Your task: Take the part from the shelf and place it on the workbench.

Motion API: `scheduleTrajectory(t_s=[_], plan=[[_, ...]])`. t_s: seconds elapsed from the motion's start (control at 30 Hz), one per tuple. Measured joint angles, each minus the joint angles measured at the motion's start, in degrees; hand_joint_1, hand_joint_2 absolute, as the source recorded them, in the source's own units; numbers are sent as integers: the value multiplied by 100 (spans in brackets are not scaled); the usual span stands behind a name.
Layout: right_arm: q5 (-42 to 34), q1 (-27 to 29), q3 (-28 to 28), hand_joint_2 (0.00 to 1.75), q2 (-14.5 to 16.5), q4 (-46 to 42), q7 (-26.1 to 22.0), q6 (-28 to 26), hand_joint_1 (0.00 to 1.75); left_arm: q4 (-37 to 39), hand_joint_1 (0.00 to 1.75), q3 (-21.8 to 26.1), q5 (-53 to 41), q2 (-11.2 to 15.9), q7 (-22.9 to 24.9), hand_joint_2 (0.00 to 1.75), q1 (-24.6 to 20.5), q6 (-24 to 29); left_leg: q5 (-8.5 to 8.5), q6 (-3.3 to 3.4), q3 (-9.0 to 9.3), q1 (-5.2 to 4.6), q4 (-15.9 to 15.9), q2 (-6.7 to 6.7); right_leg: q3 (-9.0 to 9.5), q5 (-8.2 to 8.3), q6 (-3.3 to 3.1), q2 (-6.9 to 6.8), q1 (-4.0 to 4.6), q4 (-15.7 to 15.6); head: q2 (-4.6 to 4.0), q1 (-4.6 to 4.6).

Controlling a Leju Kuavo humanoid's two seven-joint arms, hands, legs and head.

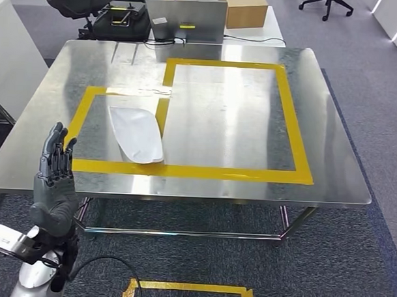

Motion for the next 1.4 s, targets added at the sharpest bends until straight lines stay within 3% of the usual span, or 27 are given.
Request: scheduleTrajectory(t_s=[0.07, 0.1, 0.2, 0.23, 0.27, 0.3, 0.33, 0.37, 0.43, 0.5, 0.57, 0.6, 0.7, 0.73, 0.77, 0.83, 0.9, 0.97, 1.0, 1.07, 1.1, 1.13, 1.2, 1.23, 1.27, 1.33, 1.4], plan=[[-8, 6, -25, 0, 2, 2, 4, -2, 0, 8, 0, 107, -38, 4, 33, 0, 100, 0, -18, -71, -28, 17, 16, -20, -90, 97, -89, -24, -20, -23, 0, 7], [-11, 7, -44, 0, 2, 2, 9, -3, 0, 14, 0, 180, -69, 5, 54, 0, 158, 8, -180, -116, -59, 31, 119, -33, -139, 160, -138, -38, -34, -38, 0, -7], [-14, 10, -80, 0, 1, 2, 18, -2, 0, 36, 0, 389, -126, 7, 78, 0, 291, 40, -1021, -244, -215, 109, 978, -50, -335, 358, -200, -66, -50, -41, 0, -54], [-14, 12, -84, 0, 1, 1, 19, -2, 0, 44, 0, 433, -127, 9, 78, 0, 319, 45, -1152, -275, -235, 138, 1283, -49, -415, 428, -193, -74, -51, -33, 0, -56], [-14, 12, -87, 0, 0, 1, 20, -2, 0, 51, 0, 469, -127, 11, 78, 0, 345, 47, -1132, -300, -203, 165, 1471, -48, -505, 499, -181, -82, -55, -16, 0, -55], [-14, 10, -90, 0, 0, 0, 20, -3, 0, 59, 0, 497, -128, 14, 78, 0, 363, 49, -993, -319, -100, 189, 1487, -48, -611, 566, -165, -88, -62, 9, 0, -55], [-14, 7, -91, 0, 0, 0, 20, -2, 0, 65, 0, 520, -133, 16, 78, 0, 375, 52, -811, -335, 87, 210, 1316, -47, -719, 624, -143, -92, -71, 42, 0, -54], [-13, 6, -92, 0, 0, 0, 20, -1, 0, 67, 0, 539, -144, 16, 78, 0, 380, 60, -690, -345, 352, 228, 988, -50, -812, 674, -115, -94, -79, 81, 0, -55], [-9, 2, -93, 0, 1, 0, 20, 3, 0, 69, 0, 585, -197, 15, 76, 0, 384, 102, -725, -321, 880, 227, 201, -69, -944, 761, -43, -89, -79, 150, 0, -57], [-1, -6, -94, 0, 1, 0, 23, 5, 0, 71, 0, 661, -293, 12, 72, 0, 409, 191, -843, -246, 1062, 192, -188, -87, -1015, 875, 41, -81, -81, 161, 0, -55], [-2, 4, -98, 0, 0, 0, 30, 1, 0, 84, 0, 765, -390, -5, 81, 0, 466, 349, -774, -141, 957, 176, -219, -70, -1084, 914, 117, -68, -110, 155, 0, -56], [-14, 13, -105, 0, 0, 0, 34, -3, 0, 99, 0, 829, -405, -33, 113, 0, 499, 453, -709, -82, 885, 173, -224, -56, -1146, 785, 139, -60, -122, 234, 0, -51], [-78, 21, -144, 0, 0, 0, 39, -8, 0, 369, 0, 1080, -346, -200, 372, 0, 594, 802, -488, 34, 633, 137, -228, -31, -1399, -70, 144, -44, -120, 1084, 0, -30], [-95, 20, -163, 0, 0, 0, 40, -6, 0, 581, 0, 1181, -310, -259, 472, 0, 625, 877, -418, 46, 546, 116, -224, -28, -1435, -249, 134, -42, -110, 1428, 0, -27], [-106, 20, -185, 0, 0, 0, 40, -4, 0, 828, 0, 1288, -270, -306, 535, 0, 659, 919, -350, 54, 459, 95, -216, -22, -1411, -272, 121, -41, -97, 1666, 0, -24], [-114, 21, -220, 0, 0, 0, 40, -3, 0, 1271, 0, 1479, -208, -375, 540, 0, 716, 938, -223, 60, 282, 54, -190, -13, -1131, 29, 66, -39, -62, 1635, 0, -23], [-116, 14, -234, 0, -1, -2, 39, -3, 0, 1528, 0, 1596, -194, -423, 491, 0, 734, 939, -110, 50, 145, 25, -162, -14, -543, 247, -28, -32, -9, 955, 0, -23], [-116, 0, -239, 0, -3, -6, 38, -3, 0, 1705, 0, 1679, -226, -458, 567, 0, 723, 965, -5, 19, 76, 6, -143, -14, 6, 132, -82, -28, 30, 153, 0, -26], [-116, -4, -242, 0, -4, -8, 38, -3, 0, 1826, 0, 1729, -257, -472, 673, 0, 702, 991, 51, -6, 54, 1, -144, -11, 130, 53, -90, -29, 41, -84, 0, -28], [-116, 0, -252, 0, -4, -7, 50, -4, 0, 2196, 0, 1867, -277, -485, 915, 0, 639, 1028, 122, -61, 19, 2, -144, -14, 109, 79, -113, -41, 27, -214, 0, -25], [-113, 4, -257, 0, -4, -7, 59, -5, 0, 2493, 0, 1971, -247, -486, 973, 0, 583, 1019, 30, -103, -8, 7, -92, -24, 62, 138, -147, -50, 10, -225, 0, -35], [-108, 7, -262, 0, -4, -7, 69, -5, 0, 2861, 0, 2093, -195, -485, 969, 0, 509, 984, -172, -149, -48, 20, 51, -35, 8, 206, -182, -65, -8, -238, 0, -50], [-93, 8, -265, 0, -4, -7, 77, -5, 0, 3792, 0, 2376, -77, -474, 856, 0, 286, 847, -787, -249, -167, 76, 656, -46, -120, 342, -226, -83, -22, -232, 0, -81], [-84, 9, -265, 0, -4, -7, 79, -7, 0, 4307, 0, 2520, -25, -468, 813, 0, 163, 762, -1007, -286, -214, 106, 1023, -46, -194, 405, -229, -89, -23, -218, 0, -87], [-76, 8, -265, 0, -4, -7, 80, -11, 0, 4808, 0, 2657, 18, -462, 797, 0, 45, 685, -1079, -316, -227, 133, 1312, -45, -282, 471, -224, -91, -25, -191, 0, -87], [-60, 5, -265, 0, -5, -7, 90, -23, 0, 5677, 0, 2888, 52, -457, 864, 0, -137, 601, -859, -356, -48, 180, 1382, -45, -490, 576, -199, -91, -36, -107, 0, -88], [-41, 3, -265, 0, -6, -7, 117, -31, 0, 6347, 0, 3015, 3, -456, 1060, 0, -263, 576, -620, -379, 426, 213, 745, -46, -689, 642, -152, -91, -44, 3, 0, -89]])
